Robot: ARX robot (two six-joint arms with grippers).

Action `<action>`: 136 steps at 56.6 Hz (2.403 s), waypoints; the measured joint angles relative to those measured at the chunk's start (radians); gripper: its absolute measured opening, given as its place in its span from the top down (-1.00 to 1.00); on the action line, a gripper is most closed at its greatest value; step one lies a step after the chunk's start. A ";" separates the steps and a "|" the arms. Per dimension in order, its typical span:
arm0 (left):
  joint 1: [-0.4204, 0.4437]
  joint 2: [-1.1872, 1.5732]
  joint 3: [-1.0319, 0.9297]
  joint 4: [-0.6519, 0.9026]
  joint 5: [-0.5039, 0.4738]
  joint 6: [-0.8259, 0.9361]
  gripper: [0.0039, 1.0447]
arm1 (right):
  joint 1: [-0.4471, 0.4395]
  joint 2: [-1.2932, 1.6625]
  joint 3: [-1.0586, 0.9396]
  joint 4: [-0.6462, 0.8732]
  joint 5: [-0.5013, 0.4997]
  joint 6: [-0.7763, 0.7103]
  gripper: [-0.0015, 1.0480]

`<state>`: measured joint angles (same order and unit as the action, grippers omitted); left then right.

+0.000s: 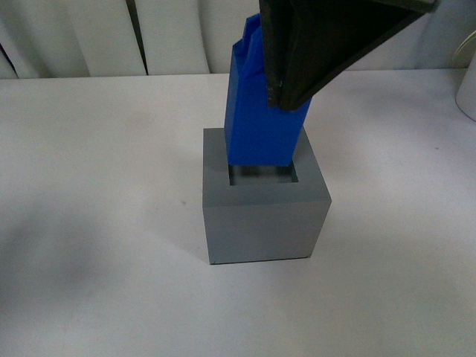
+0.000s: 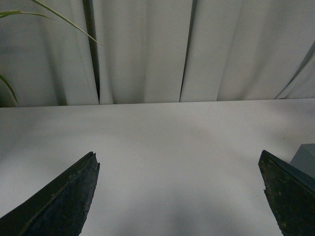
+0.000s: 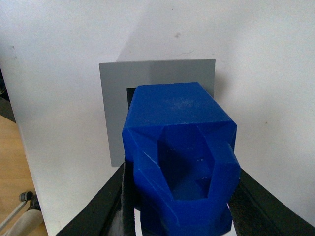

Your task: Insert blue part into gray base

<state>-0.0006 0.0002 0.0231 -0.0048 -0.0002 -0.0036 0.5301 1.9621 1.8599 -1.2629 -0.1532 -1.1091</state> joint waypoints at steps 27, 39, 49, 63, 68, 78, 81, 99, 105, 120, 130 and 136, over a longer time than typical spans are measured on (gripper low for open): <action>0.000 0.000 0.000 0.000 0.000 0.000 -0.89 | -0.003 0.000 -0.043 0.035 -0.005 -0.001 0.11; 0.000 0.000 0.000 0.000 0.000 0.000 -0.89 | -0.001 0.000 -0.047 0.029 0.003 -0.003 0.11; 0.000 0.000 0.000 0.000 0.000 0.000 -0.89 | 0.002 0.000 -0.052 0.027 0.006 -0.005 0.11; 0.000 0.000 0.000 0.000 0.000 0.000 -0.89 | 0.000 0.000 -0.061 0.046 -0.003 -0.009 -0.48; 0.000 0.000 0.000 0.000 0.000 0.000 -0.89 | -0.006 -0.002 -0.062 0.062 -0.021 -0.008 -0.82; 0.000 0.000 0.000 0.000 0.000 0.000 -0.89 | -0.034 -0.048 -0.076 0.097 -0.053 0.002 -0.86; 0.000 0.000 0.000 0.000 0.000 0.000 -0.89 | -0.043 -0.069 -0.085 0.110 -0.071 0.009 -0.86; 0.000 0.000 0.000 0.000 0.000 0.000 -0.89 | -0.114 -0.269 -0.225 0.257 -0.211 0.083 -0.86; 0.000 0.000 0.000 0.000 0.000 0.000 -0.89 | -0.146 -0.341 -0.295 0.328 -0.261 0.122 -0.86; 0.000 0.000 0.000 0.000 0.000 0.000 -0.89 | -0.249 -0.597 -0.602 0.700 -0.321 0.305 -0.86; 0.000 0.000 0.000 0.000 0.000 0.000 -0.89 | -0.299 -0.834 -0.880 1.024 -0.313 0.516 -0.86; 0.000 0.000 0.000 0.000 0.000 0.000 -0.89 | -0.308 -0.960 -1.061 1.221 -0.204 0.682 -0.86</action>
<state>-0.0006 0.0006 0.0231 -0.0044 -0.0002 -0.0040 0.2218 1.0023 0.7990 -0.0414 -0.3573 -0.4267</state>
